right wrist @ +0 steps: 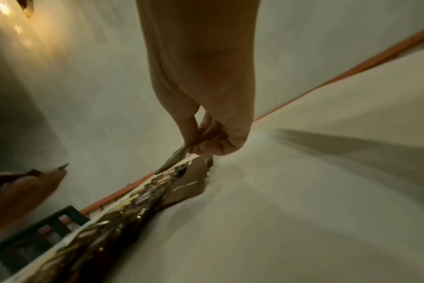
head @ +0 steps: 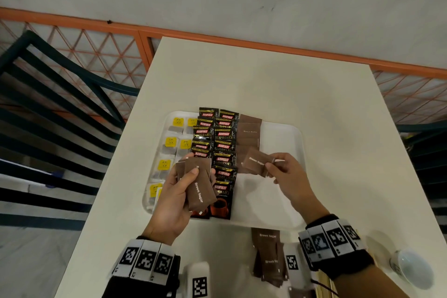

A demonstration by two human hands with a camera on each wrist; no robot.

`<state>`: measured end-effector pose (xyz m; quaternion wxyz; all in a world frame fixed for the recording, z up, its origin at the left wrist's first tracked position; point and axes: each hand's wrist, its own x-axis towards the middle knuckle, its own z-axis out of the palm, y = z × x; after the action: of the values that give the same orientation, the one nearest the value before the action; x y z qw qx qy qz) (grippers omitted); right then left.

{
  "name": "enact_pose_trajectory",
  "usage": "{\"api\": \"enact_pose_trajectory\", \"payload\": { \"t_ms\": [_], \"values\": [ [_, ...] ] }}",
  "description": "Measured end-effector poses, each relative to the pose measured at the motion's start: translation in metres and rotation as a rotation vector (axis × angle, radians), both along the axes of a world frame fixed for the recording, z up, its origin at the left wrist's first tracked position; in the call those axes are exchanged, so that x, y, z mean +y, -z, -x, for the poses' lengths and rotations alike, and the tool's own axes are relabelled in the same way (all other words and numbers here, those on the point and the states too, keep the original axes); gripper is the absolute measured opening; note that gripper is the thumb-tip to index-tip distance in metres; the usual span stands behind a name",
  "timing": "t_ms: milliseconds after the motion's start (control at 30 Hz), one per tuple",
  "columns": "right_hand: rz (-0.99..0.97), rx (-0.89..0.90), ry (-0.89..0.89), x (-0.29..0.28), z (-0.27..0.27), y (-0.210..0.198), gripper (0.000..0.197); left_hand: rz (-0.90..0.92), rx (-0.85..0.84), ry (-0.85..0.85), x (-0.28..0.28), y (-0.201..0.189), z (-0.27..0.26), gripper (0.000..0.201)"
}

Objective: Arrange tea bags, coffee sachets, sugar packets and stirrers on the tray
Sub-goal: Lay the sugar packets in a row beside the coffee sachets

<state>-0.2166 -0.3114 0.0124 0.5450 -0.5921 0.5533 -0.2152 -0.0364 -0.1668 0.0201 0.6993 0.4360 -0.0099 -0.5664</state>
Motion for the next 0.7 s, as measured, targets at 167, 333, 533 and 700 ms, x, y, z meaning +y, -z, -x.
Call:
{"api": "enact_pose_trajectory", "payload": {
  "t_ms": [167,333,533,700],
  "values": [
    [0.049,0.094,-0.051,-0.003,0.006,0.016,0.018,-0.010,0.007,0.002,-0.002,-0.001,0.003,0.050],
    [0.109,0.155,-0.136,0.001,-0.002,0.025,0.022,-0.009,-0.004,0.003,-0.002,-0.003,0.005,0.047],
    [0.167,0.214,-0.115,0.003,-0.015,0.031,0.028,0.026,0.030,0.008,0.001,-0.007,0.005,0.051],
    [0.261,0.320,-0.079,0.011,-0.018,0.028,0.027,0.059,0.067,0.013,0.003,-0.006,0.004,0.054]
  ]
}}
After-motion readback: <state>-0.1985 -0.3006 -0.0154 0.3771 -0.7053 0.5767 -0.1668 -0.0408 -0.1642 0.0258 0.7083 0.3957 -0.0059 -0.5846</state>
